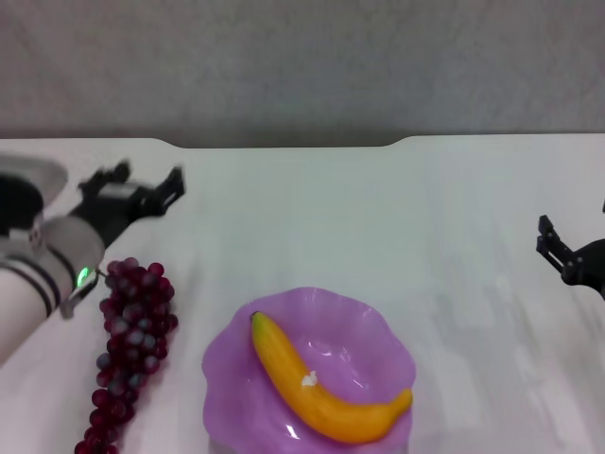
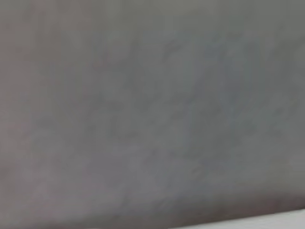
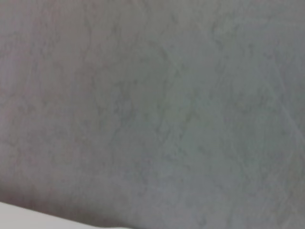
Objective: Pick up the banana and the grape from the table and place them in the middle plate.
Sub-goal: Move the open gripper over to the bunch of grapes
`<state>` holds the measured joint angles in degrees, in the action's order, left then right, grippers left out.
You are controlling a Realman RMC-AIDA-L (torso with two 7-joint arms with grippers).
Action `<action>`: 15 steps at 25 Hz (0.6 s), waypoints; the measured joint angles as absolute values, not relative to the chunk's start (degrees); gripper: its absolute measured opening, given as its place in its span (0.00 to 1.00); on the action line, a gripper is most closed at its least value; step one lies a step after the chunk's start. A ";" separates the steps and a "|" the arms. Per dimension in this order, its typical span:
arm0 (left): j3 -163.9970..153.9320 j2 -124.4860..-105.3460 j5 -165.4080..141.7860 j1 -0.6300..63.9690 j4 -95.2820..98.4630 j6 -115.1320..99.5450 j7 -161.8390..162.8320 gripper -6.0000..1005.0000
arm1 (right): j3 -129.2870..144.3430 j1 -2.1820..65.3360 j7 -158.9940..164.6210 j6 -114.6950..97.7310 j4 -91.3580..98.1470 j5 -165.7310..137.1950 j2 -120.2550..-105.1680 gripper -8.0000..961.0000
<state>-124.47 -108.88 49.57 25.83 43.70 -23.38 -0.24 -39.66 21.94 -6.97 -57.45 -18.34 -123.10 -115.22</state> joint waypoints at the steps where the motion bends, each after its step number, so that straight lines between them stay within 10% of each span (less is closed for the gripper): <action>1: -122.64 -108.19 49.57 24.04 48.88 -20.87 -2.41 0.78 | -39.59 22.15 -6.88 -56.86 -18.31 -123.06 -115.20 0.93; 4: -113.47 -109.45 49.56 19.79 60.18 -9.77 -11.85 0.78 | -39.45 22.84 -6.90 -54.50 -18.22 -123.10 -115.23 0.93; 9: -91.57 -116.68 44.20 17.79 73.38 22.98 -25.98 0.78 | -38.71 23.98 -7.07 -52.45 -18.39 -123.25 -115.26 0.93; 15: -86.93 -116.42 23.69 20.59 82.26 46.83 -16.15 0.78 | -38.52 24.60 -6.94 -49.72 -18.00 -123.08 -115.20 0.93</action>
